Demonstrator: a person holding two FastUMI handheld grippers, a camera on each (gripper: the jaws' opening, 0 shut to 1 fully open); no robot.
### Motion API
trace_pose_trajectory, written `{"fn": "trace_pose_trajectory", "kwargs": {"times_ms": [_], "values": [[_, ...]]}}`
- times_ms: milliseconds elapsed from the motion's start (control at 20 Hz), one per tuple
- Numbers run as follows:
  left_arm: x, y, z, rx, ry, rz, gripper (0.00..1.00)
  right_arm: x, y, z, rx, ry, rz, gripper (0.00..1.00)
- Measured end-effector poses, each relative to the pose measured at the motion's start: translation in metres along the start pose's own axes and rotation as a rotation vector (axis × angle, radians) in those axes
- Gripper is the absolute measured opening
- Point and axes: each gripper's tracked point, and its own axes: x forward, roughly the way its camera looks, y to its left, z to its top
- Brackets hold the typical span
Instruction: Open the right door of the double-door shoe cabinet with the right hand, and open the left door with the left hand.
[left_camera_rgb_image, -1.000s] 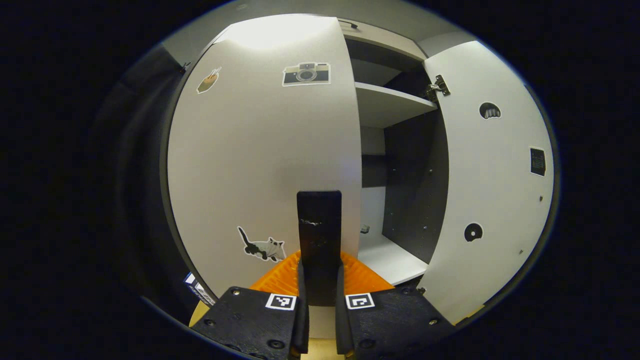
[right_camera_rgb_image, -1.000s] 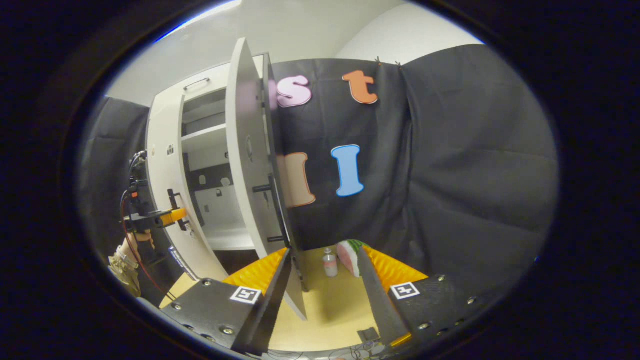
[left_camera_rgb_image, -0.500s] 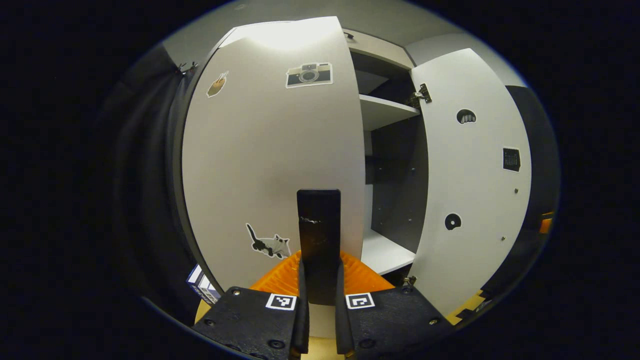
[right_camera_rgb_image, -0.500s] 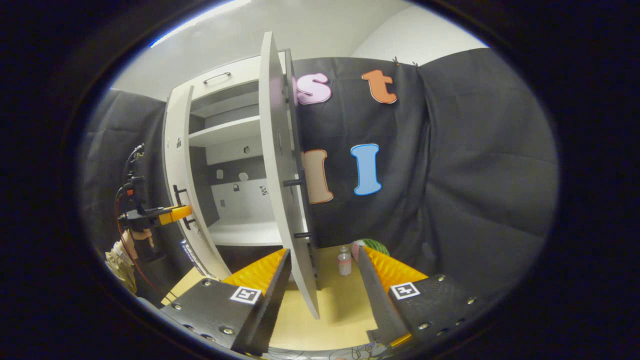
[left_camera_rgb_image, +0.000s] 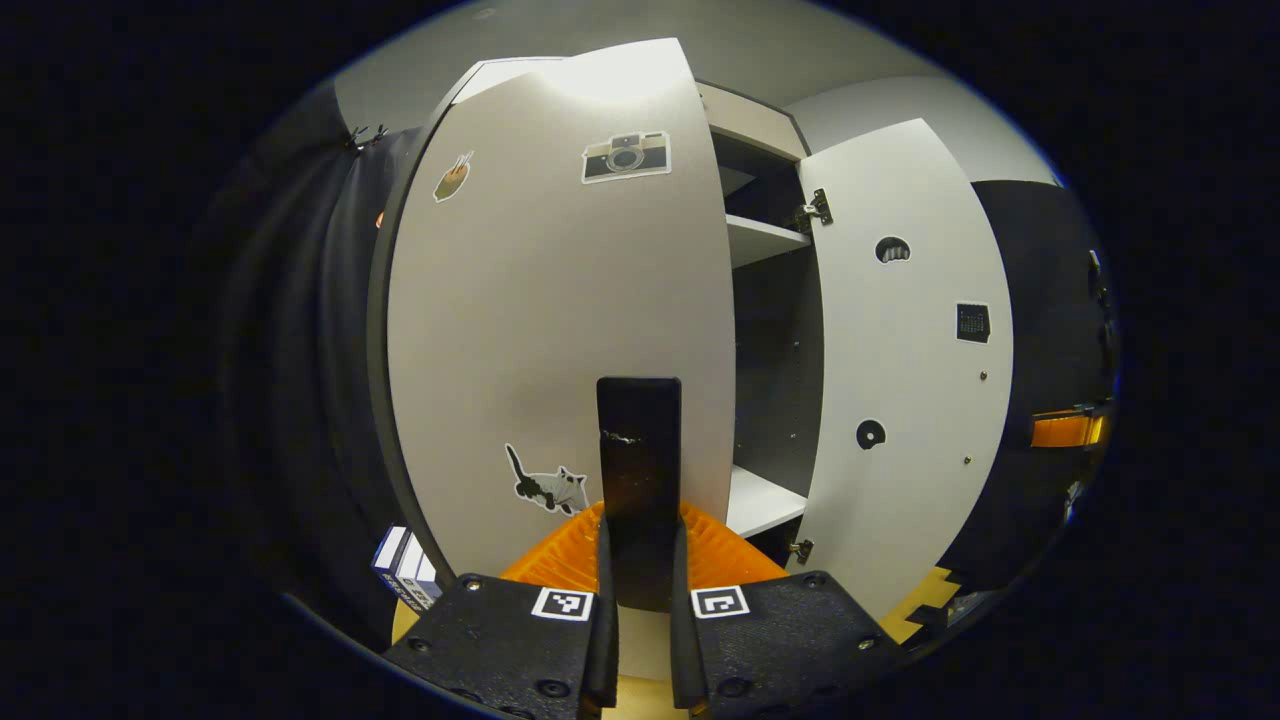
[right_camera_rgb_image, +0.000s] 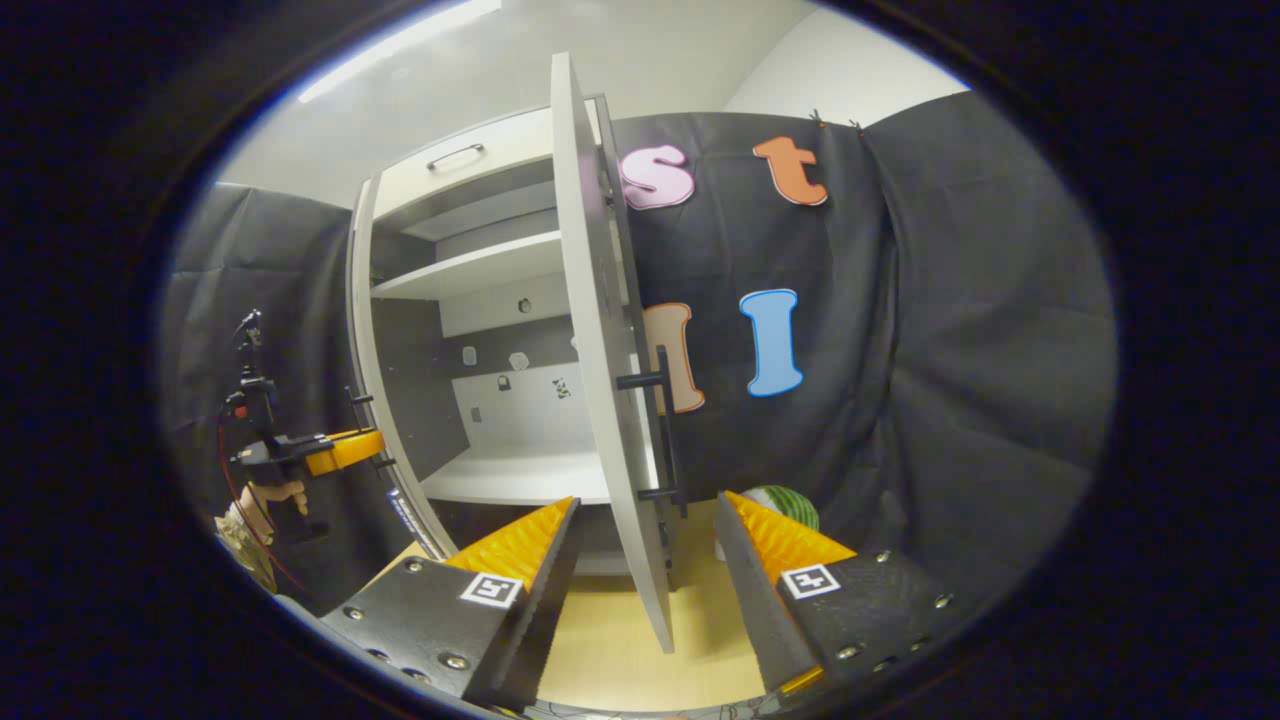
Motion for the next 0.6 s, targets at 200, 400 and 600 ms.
{"fn": "trace_pose_trajectory", "kwargs": {"times_ms": [200,400,600], "values": [[-0.005,0.000,0.000,0.010,-0.002,-0.029,0.22,0.006,0.009,0.003,-0.004,-0.004,0.023,0.79],[-0.019,0.005,-0.001,0.010,-0.015,-0.078,0.22,0.006,0.019,0.001,-0.003,0.001,0.055,0.79],[-0.028,0.008,-0.002,0.012,-0.031,-0.121,0.22,0.009,0.022,-0.004,-0.025,0.018,0.072,0.79]]}}
